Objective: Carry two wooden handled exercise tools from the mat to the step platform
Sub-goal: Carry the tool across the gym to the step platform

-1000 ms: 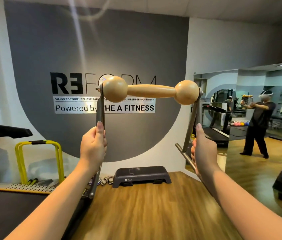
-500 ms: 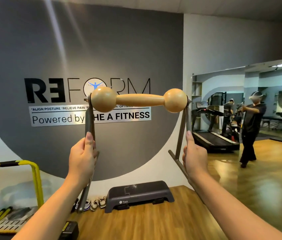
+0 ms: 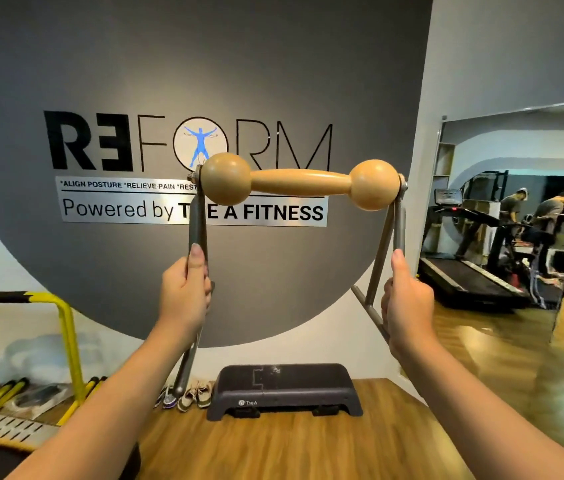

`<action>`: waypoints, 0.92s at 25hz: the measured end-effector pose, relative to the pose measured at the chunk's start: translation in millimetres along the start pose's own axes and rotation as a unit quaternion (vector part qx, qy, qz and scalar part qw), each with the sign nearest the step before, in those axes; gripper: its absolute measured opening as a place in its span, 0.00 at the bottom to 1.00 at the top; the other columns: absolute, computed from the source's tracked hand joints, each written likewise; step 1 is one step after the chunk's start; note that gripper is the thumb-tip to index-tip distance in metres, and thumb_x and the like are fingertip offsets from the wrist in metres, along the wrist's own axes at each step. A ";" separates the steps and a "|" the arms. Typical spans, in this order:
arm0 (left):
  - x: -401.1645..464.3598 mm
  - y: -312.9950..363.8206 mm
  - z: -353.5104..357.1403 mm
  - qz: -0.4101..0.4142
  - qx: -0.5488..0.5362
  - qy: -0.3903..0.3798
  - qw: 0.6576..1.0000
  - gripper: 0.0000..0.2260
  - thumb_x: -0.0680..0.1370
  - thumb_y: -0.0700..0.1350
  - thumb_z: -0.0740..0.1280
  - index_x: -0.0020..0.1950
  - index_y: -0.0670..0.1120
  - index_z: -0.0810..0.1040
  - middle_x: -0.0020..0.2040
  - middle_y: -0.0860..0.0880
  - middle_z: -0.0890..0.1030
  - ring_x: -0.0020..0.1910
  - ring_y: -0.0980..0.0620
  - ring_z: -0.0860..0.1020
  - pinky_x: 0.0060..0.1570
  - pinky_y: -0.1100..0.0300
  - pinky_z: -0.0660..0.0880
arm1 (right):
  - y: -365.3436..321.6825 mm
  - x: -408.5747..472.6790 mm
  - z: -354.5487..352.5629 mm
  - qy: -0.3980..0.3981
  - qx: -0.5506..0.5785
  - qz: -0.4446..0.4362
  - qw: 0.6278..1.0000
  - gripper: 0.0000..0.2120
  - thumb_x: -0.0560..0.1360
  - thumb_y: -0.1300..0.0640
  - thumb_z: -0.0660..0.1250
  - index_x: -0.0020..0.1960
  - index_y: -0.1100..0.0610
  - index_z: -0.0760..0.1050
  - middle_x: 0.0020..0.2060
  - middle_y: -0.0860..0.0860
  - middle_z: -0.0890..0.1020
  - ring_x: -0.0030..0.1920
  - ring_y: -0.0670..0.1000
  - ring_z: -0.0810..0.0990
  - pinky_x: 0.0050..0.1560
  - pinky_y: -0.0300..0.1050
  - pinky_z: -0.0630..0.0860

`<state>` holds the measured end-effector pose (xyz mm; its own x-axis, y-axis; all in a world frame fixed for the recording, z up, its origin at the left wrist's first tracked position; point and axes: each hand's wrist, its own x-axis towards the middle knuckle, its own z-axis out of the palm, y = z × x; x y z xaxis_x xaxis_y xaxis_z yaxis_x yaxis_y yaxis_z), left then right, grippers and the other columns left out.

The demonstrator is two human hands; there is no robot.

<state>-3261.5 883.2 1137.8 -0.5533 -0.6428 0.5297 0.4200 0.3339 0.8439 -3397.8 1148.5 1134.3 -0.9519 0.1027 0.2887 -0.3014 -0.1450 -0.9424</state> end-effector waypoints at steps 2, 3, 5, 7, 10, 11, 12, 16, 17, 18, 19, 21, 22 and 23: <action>35.7 -33.7 19.1 -0.012 -0.001 0.007 1.000 0.22 0.85 0.60 0.56 0.43 0.43 0.71 0.27 0.52 0.68 0.24 0.55 0.64 0.22 0.62 0.61 | 25.5 42.7 22.7 0.004 -0.003 0.004 1.000 0.34 0.75 0.28 0.62 0.20 0.49 0.71 0.20 0.45 0.67 0.26 0.47 0.65 0.27 0.45 0.62; 55.3 -51.1 26.8 -0.014 -0.004 0.007 1.000 0.22 0.84 0.61 0.56 0.43 0.44 0.71 0.27 0.52 0.68 0.24 0.55 0.64 0.23 0.62 0.61 | 38.5 63.5 35.2 0.007 -0.004 0.005 1.000 0.33 0.74 0.26 0.62 0.21 0.49 0.70 0.21 0.45 0.67 0.27 0.48 0.65 0.27 0.45 0.62; 90.7 -79.0 38.0 -0.017 -0.003 -0.003 1.000 0.22 0.84 0.61 0.56 0.42 0.45 0.70 0.27 0.52 0.67 0.24 0.55 0.63 0.23 0.61 0.60 | 59.4 97.1 59.4 0.012 -0.005 0.017 1.000 0.33 0.70 0.23 0.62 0.21 0.50 0.71 0.21 0.45 0.67 0.28 0.49 0.66 0.28 0.46 0.62; 131.5 -110.1 47.0 -0.020 0.003 -0.015 1.000 0.22 0.85 0.61 0.56 0.42 0.45 0.70 0.27 0.52 0.67 0.24 0.55 0.63 0.22 0.61 0.61 | 84.1 130.9 90.9 0.022 0.003 0.028 0.999 0.32 0.67 0.22 0.63 0.22 0.49 0.74 0.21 0.45 0.69 0.28 0.49 0.68 0.28 0.46 0.64; 201.4 -155.3 55.9 -0.015 0.001 -0.035 0.999 0.21 0.84 0.61 0.56 0.42 0.45 0.70 0.28 0.51 0.67 0.25 0.55 0.63 0.22 0.60 0.61 | 118.4 183.5 143.6 0.030 0.012 0.033 0.999 0.30 0.65 0.22 0.64 0.23 0.47 0.76 0.21 0.45 0.70 0.29 0.50 0.68 0.29 0.46 0.65; 225.8 -170.8 58.8 -0.011 -0.001 -0.041 0.999 0.21 0.84 0.61 0.56 0.42 0.45 0.70 0.28 0.52 0.67 0.25 0.54 0.63 0.23 0.60 0.61 | 130.5 201.8 161.2 0.032 0.010 0.036 0.999 0.30 0.65 0.22 0.65 0.23 0.47 0.77 0.21 0.45 0.70 0.28 0.50 0.69 0.29 0.46 0.65; 247.0 -184.3 61.5 -0.010 -0.001 -0.045 0.999 0.22 0.83 0.62 0.57 0.42 0.46 0.70 0.28 0.52 0.67 0.25 0.54 0.63 0.24 0.60 0.60 | 141.4 218.3 175.7 0.034 0.007 0.039 0.999 0.30 0.66 0.23 0.65 0.24 0.48 0.77 0.21 0.45 0.70 0.28 0.50 0.69 0.29 0.46 0.66; 322.9 -245.7 83.9 -0.021 -0.005 -0.051 0.998 0.23 0.80 0.65 0.58 0.41 0.46 0.70 0.28 0.52 0.67 0.24 0.55 0.63 0.23 0.60 0.60 | 186.2 294.4 228.1 0.033 0.008 0.030 0.999 0.25 0.67 0.30 0.67 0.29 0.52 0.73 0.26 0.49 0.69 0.31 0.52 0.67 0.32 0.49 0.64; 341.7 -263.5 89.6 -0.026 -0.005 -0.047 0.999 0.23 0.79 0.66 0.58 0.41 0.46 0.71 0.28 0.52 0.67 0.24 0.55 0.63 0.23 0.61 0.60 | 199.9 314.5 242.1 0.024 0.005 0.028 0.999 0.23 0.67 0.32 0.68 0.29 0.51 0.73 0.27 0.50 0.68 0.32 0.53 0.66 0.33 0.50 0.63; 360.5 -282.0 96.0 -0.028 -0.006 -0.043 0.999 0.24 0.79 0.66 0.58 0.41 0.46 0.71 0.27 0.53 0.67 0.24 0.55 0.63 0.22 0.61 0.60 | 215.2 335.3 256.2 0.018 -0.001 0.023 1.000 0.21 0.67 0.35 0.68 0.27 0.51 0.72 0.26 0.50 0.68 0.32 0.53 0.65 0.34 0.50 0.63; 379.1 -301.3 103.3 -0.028 -0.004 -0.038 0.999 0.24 0.79 0.66 0.58 0.41 0.46 0.71 0.27 0.53 0.67 0.24 0.55 0.63 0.22 0.61 0.60 | 231.4 356.2 269.6 0.015 -0.009 0.016 1.000 0.20 0.68 0.37 0.68 0.26 0.50 0.72 0.25 0.49 0.67 0.32 0.53 0.65 0.34 0.51 0.63; 409.9 -334.6 119.0 -0.027 0.011 -0.027 0.999 0.24 0.80 0.66 0.58 0.40 0.46 0.71 0.27 0.54 0.67 0.24 0.56 0.63 0.22 0.61 0.60 | 258.7 392.0 292.7 0.015 -0.015 0.000 1.000 0.20 0.69 0.39 0.68 0.24 0.48 0.72 0.23 0.46 0.66 0.31 0.52 0.65 0.34 0.49 0.62; 424.3 -354.3 129.3 -0.027 0.016 -0.020 0.999 0.23 0.81 0.65 0.57 0.40 0.46 0.70 0.27 0.54 0.67 0.24 0.56 0.63 0.22 0.62 0.61 | 275.7 412.1 304.4 0.013 -0.017 -0.007 1.000 0.20 0.70 0.40 0.68 0.24 0.48 0.71 0.22 0.44 0.65 0.30 0.51 0.64 0.33 0.48 0.62; 440.0 -376.6 140.6 -0.029 0.023 -0.006 0.999 0.23 0.83 0.63 0.57 0.39 0.46 0.70 0.27 0.54 0.67 0.24 0.56 0.63 0.22 0.62 0.61 | 295.6 435.2 316.9 0.007 -0.020 -0.010 1.000 0.20 0.71 0.42 0.68 0.23 0.47 0.71 0.21 0.43 0.65 0.28 0.49 0.64 0.33 0.47 0.62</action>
<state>-3764.3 571.5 1065.1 -0.5842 -0.6537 0.4810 0.3542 0.3278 0.8758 -3918.5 838.4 1034.9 -0.9448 0.1190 0.3053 -0.3175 -0.1030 -0.9426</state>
